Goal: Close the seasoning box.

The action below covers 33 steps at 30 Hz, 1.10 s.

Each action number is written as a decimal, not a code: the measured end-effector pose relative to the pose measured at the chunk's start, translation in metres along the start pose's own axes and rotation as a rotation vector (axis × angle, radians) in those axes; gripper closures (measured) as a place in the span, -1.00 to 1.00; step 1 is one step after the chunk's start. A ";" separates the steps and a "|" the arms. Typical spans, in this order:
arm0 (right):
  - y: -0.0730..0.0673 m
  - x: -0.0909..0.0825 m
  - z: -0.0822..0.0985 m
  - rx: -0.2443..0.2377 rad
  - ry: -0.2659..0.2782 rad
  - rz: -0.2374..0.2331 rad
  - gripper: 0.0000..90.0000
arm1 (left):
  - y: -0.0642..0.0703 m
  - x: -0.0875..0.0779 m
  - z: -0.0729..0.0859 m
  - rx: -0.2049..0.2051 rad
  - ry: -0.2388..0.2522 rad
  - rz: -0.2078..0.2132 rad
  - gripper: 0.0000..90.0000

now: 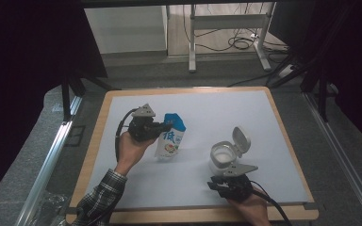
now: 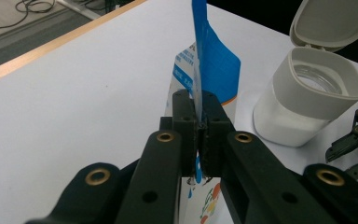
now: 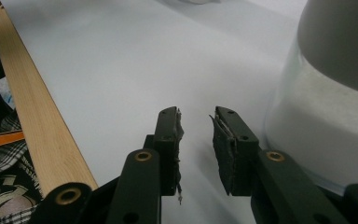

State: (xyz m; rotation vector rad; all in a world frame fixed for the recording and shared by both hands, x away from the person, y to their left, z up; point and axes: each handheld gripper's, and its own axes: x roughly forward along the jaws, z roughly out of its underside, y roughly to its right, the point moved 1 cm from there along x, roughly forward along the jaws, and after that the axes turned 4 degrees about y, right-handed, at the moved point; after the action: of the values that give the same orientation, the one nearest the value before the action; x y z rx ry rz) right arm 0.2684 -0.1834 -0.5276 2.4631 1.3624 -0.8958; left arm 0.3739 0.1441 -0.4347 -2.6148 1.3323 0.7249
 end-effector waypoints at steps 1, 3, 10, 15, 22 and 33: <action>0.000 0.000 0.000 0.002 0.000 0.000 0.58 | -0.001 -0.001 0.001 -0.001 0.001 0.000 0.94; 0.000 -0.001 0.000 0.006 0.000 -0.004 0.58 | -0.001 -0.004 0.003 -0.004 0.002 -0.001 0.94; 0.001 -0.001 0.001 0.006 -0.004 -0.002 0.58 | -0.001 -0.012 0.010 -0.007 0.006 -0.001 0.91; 0.001 -0.002 0.001 0.000 -0.005 0.006 0.56 | -0.002 -0.017 0.017 -0.020 0.021 -0.005 0.88; 0.001 -0.001 0.002 0.000 -0.014 0.006 0.53 | -0.003 -0.023 0.028 -0.035 0.028 -0.023 0.81; 0.002 -0.002 0.003 -0.002 -0.016 0.014 0.48 | -0.001 -0.028 0.041 -0.029 0.037 -0.031 0.64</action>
State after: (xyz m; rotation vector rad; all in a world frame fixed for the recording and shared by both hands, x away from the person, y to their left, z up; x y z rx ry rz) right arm 0.2680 -0.1873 -0.5292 2.4557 1.3381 -0.9087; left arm 0.3456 0.1779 -0.4574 -2.6783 1.2970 0.7006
